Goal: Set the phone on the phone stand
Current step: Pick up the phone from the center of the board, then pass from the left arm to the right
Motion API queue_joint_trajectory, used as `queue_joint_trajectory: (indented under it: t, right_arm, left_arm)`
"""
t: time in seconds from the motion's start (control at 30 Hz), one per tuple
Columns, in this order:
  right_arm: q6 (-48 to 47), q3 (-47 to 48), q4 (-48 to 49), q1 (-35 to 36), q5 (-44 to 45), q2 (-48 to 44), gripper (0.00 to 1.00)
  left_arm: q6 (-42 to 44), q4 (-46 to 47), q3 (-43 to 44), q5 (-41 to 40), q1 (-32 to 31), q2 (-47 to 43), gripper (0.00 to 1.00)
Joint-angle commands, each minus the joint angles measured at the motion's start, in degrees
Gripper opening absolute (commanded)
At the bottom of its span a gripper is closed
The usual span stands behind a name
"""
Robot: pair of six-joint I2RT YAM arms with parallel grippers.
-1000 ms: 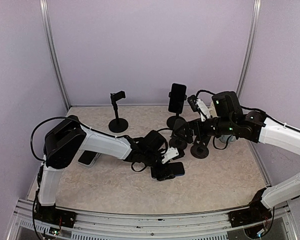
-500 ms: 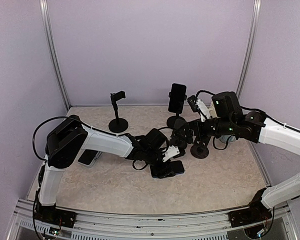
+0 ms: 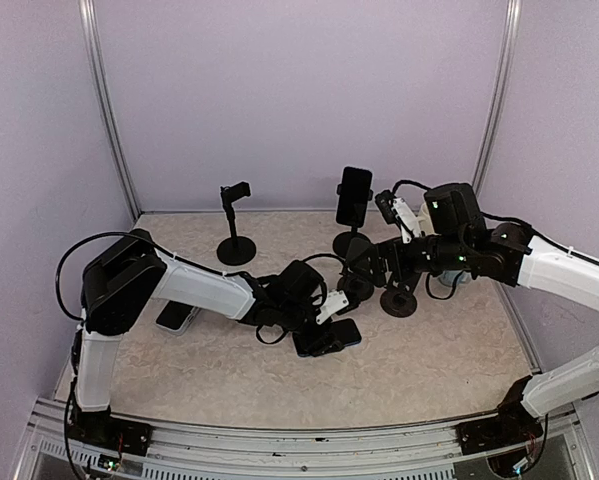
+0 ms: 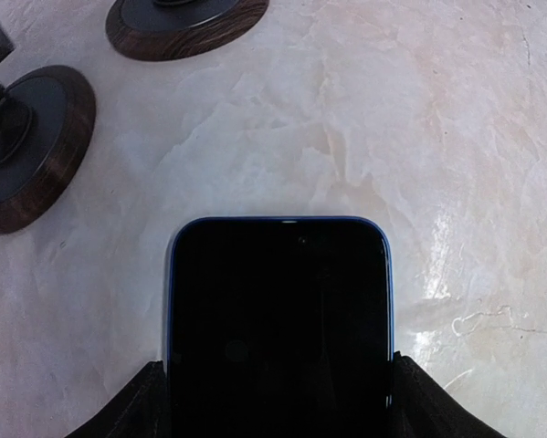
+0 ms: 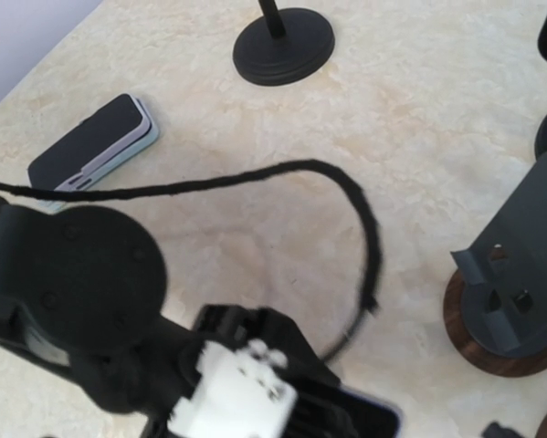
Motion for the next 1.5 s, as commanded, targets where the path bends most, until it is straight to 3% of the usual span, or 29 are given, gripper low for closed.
queue_joint_trajectory:
  t: [0.0,0.63,1.47]
  right_arm:
    - [0.9,-0.5,0.5,0.4,-0.1,-2.1,1.00]
    - [5.8,-3.1,6.7,0.0,-6.1,-0.8,1.00]
    - [13.5,-5.2,13.4,0.0,-13.3,6.2,0.94]
  left_arm:
    - [-5.0,3.3,-6.0,-5.4,1.3,-3.9,0.59]
    - [-10.6,25.4,-21.6,-22.5,-2.3,-20.5,0.58]
    - [-11.4,35.2,-27.7,-37.2,-12.5,-30.5,0.59]
